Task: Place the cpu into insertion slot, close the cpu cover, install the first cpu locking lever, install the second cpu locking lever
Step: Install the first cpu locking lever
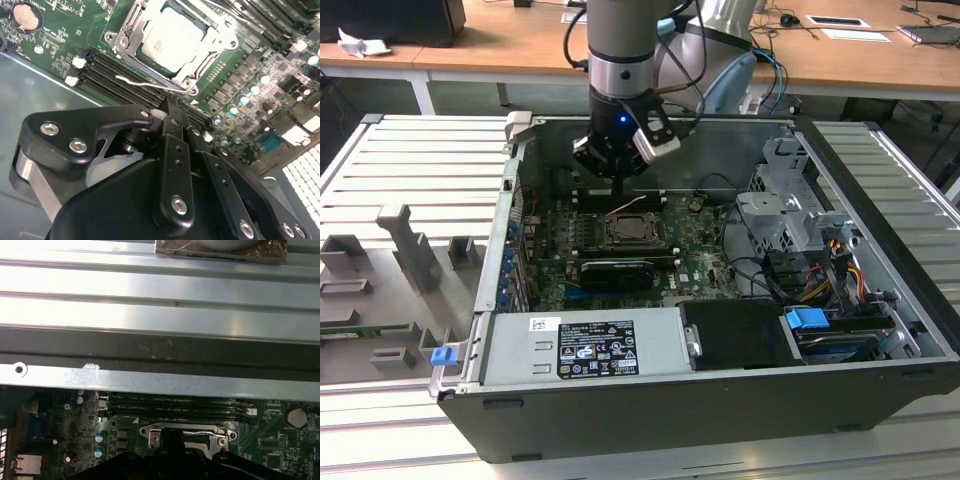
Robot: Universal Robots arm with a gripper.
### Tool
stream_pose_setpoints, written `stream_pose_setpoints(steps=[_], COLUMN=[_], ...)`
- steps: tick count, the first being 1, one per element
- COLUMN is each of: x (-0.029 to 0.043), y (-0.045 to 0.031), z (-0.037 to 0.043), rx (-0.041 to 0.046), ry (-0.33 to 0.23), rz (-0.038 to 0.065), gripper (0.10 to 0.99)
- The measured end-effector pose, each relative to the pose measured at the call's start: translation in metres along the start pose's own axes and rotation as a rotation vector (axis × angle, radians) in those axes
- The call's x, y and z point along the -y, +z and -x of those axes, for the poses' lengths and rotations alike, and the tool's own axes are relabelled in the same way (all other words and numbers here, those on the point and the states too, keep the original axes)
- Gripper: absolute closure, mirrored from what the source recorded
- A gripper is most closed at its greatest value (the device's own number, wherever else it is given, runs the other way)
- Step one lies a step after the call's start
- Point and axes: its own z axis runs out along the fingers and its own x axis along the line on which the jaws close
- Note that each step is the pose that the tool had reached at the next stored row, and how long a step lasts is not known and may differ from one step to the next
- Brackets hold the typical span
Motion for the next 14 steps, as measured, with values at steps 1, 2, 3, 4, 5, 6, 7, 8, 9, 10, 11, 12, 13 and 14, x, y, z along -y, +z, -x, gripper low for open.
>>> stream_pose_setpoints(steps=[1,2,3,4,5,6,7,8,9,10,11,12,13,14], x=[0.0001,0.0002,0.0003,0.0007,0.001,0.0012,0.0014,0.0016,0.0017,0.0019,0.0019,0.002,0.002,0.002], y=[0.0004,0.0012,0.0025,0.0061,0.0091,0.0116,0.0134,0.0157,0.0178,0.0188,0.0191,0.0191,0.0192,0.0192], z=[0.0015,0.0039,0.0054,0.0065,0.0068,0.0071,0.0075,0.0081,0.0087,0.0094,0.0096,0.0107,0.0114,0.0118], rx=[0.0005,0.0011,0.0014,0.0013,0.0012,0.0012,0.0012,0.0012,0.0012,0.001,0.0011,0.0011,0.0012,0.0012], ry=[0.0,0.0,0.0,0.0,0.0,0.0,0.0,0.0,0.0,0.0,0.0,0.0,0.0,0.0], rz=[0.008,0.017,0.021,0.021,0.021,0.021,0.021,0.021,0.021,0.021,0.021,0.021,0.021,0.021], gripper=[0.98,0.98,0.98,0.98,0.98,0.98,0.98,0.98,0.98,0.98,0.98,0.98,0.98,0.98])
